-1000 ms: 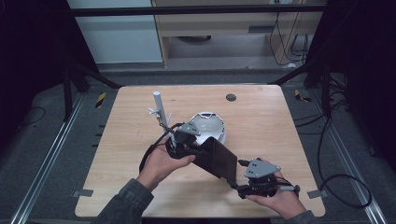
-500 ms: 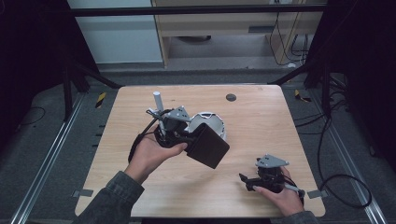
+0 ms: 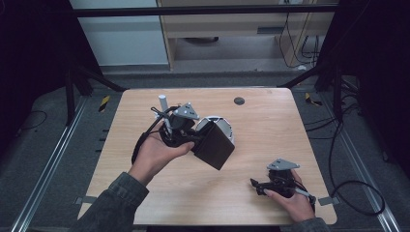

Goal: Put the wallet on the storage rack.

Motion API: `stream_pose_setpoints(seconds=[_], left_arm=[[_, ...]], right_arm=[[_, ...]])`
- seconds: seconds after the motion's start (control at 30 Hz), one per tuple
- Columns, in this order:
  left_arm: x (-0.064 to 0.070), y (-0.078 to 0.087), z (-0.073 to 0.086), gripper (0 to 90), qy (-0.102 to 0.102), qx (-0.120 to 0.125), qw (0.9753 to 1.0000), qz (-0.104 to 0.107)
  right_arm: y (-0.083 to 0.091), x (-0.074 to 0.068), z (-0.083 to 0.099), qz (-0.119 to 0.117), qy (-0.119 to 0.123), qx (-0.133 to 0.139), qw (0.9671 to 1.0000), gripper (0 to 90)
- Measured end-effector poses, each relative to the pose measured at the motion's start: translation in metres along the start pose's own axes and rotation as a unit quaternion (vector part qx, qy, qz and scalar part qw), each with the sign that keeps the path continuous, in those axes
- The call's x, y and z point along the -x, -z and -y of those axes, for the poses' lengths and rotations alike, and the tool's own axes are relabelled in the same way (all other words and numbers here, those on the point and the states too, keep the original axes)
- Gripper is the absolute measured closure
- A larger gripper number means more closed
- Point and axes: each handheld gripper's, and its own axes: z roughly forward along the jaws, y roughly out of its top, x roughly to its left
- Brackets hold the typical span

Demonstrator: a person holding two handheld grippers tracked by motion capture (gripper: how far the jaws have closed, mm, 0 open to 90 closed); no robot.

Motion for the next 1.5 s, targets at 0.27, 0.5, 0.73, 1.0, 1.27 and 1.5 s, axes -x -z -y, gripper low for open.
stream_pose_setpoints(seconds=[0.27, 0.5, 0.73, 1.0, 1.27, 1.5], left_arm=[[-0.004, 0.008, -0.01, 80.1, 0.004, 0.016, 0.9998, -0.015], [-0.01, 0.013, -0.021, 80.2, 0.014, 0.034, 0.9987, -0.035], [-0.02, 0.016, -0.027, 80.2, 0.025, 0.041, 0.9974, -0.054], [-0.036, 0.001, -0.018, 80.2, 0.036, 0.026, 0.996, -0.077], [-0.056, -0.033, -0.008, 80.2, 0.068, 0.027, 0.9953, -0.064], [-0.06, -0.055, -0.003, 80.1, 0.073, 0.011, 0.9954, -0.062]], right_arm=[[-0.005, 0.006, 0.001, 0.026, -0.014, -0.012, 0.9995, 6.0], [-0.006, 0.003, 0.002, 0.03, -0.01, -0.011, 0.9994, 3.8], [-0.006, 0.003, 0.002, 0.031, -0.007, -0.012, 0.9994, 3.8], [-0.006, 0.002, 0.002, 0.031, -0.008, -0.012, 0.9994, 3.8], [-0.005, 0.002, 0.003, 0.032, -0.007, -0.012, 0.9994, 3.7], [-0.005, 0.002, 0.003, 0.031, -0.008, -0.012, 0.9994, 3.7]])
